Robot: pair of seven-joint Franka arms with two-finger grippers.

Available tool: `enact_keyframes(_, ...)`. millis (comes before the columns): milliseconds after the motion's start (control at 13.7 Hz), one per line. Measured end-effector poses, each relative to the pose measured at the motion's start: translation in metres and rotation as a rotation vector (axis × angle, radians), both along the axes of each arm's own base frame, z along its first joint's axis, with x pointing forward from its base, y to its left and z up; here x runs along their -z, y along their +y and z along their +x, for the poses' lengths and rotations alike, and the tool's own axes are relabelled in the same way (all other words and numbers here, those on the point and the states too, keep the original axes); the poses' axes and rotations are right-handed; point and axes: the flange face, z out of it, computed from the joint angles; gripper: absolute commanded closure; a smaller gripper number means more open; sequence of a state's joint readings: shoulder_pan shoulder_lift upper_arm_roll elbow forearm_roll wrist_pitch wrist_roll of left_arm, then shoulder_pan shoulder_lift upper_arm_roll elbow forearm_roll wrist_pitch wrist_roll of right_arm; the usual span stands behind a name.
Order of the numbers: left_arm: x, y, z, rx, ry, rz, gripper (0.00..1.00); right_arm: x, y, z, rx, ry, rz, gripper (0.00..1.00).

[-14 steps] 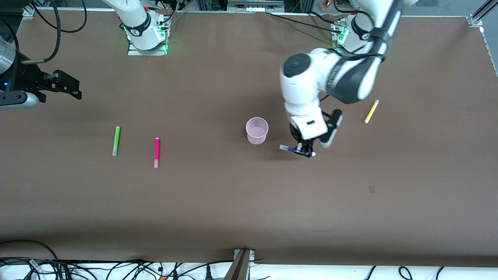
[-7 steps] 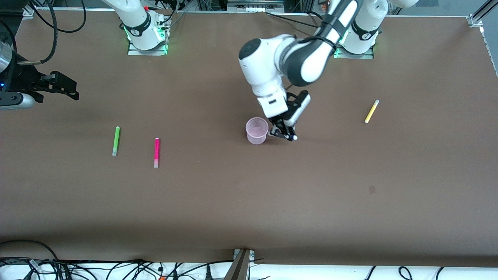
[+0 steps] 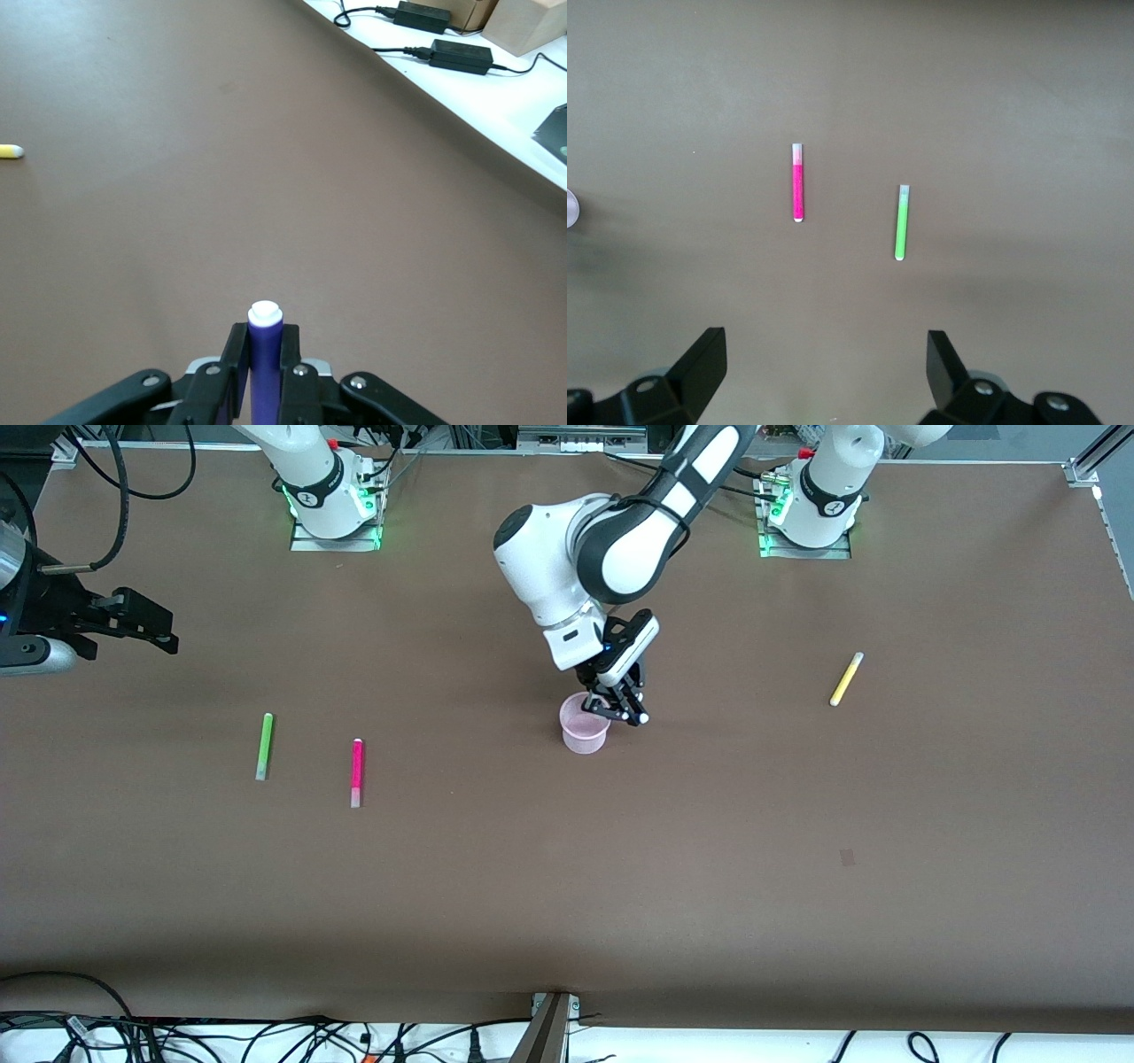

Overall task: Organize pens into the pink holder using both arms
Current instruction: 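Lower the blue pen into the pink holder and open the left gripper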

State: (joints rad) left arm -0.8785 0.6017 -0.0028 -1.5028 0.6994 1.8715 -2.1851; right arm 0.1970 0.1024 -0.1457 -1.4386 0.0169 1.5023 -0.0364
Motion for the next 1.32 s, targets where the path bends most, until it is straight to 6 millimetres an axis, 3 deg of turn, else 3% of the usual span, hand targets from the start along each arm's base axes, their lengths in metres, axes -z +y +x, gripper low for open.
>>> enact_keyframes(220, -0.01, -0.005, 0.011, -0.011, -0.023, -0.016, 1.0, 0.0, 0.0, 0.0, 0.0, 0.0, 0.0, 0.0)
enact_keyframes(586, 0.017, -0.014, 0.004, 0.003, -0.022, 0.028, 1.0, 0.001, 0.0, 0.001, 0.0, 0.002, 0.0, 0.0)
enact_keyframes(733, 0.019, -0.017, 0.001, 0.005, -0.028, 0.034, 1.0, 0.001, 0.0, 0.001, 0.0, 0.002, 0.0, 0.0)
enact_keyframes(806, 0.018, -0.017, 0.002, 0.004, -0.03, 0.033, 0.95, 0.001, 0.0, 0.001, 0.0, 0.002, 0.0, 0.0)
enact_keyframes(1099, 0.016, -0.017, 0.004, 0.001, -0.035, 0.03, 0.99, 0.001, -0.001, 0.001, 0.002, 0.002, -0.001, 0.0)
enact_keyframes(1172, 0.015, -0.017, 0.004, 0.001, -0.035, 0.03, 0.83, 0.001, -0.001, 0.001, 0.002, 0.002, -0.001, 0.0)
enact_keyframes(1245, 0.015, -0.017, 0.004, 0.001, -0.036, 0.03, 0.5, 0.001, -0.001, 0.001, 0.002, 0.002, -0.001, 0.0)
enact_keyframes(1319, 0.015, -0.017, 0.004, 0.0, -0.036, 0.03, 0.01, 0.002, -0.001, 0.001, 0.003, 0.002, -0.001, 0.0)
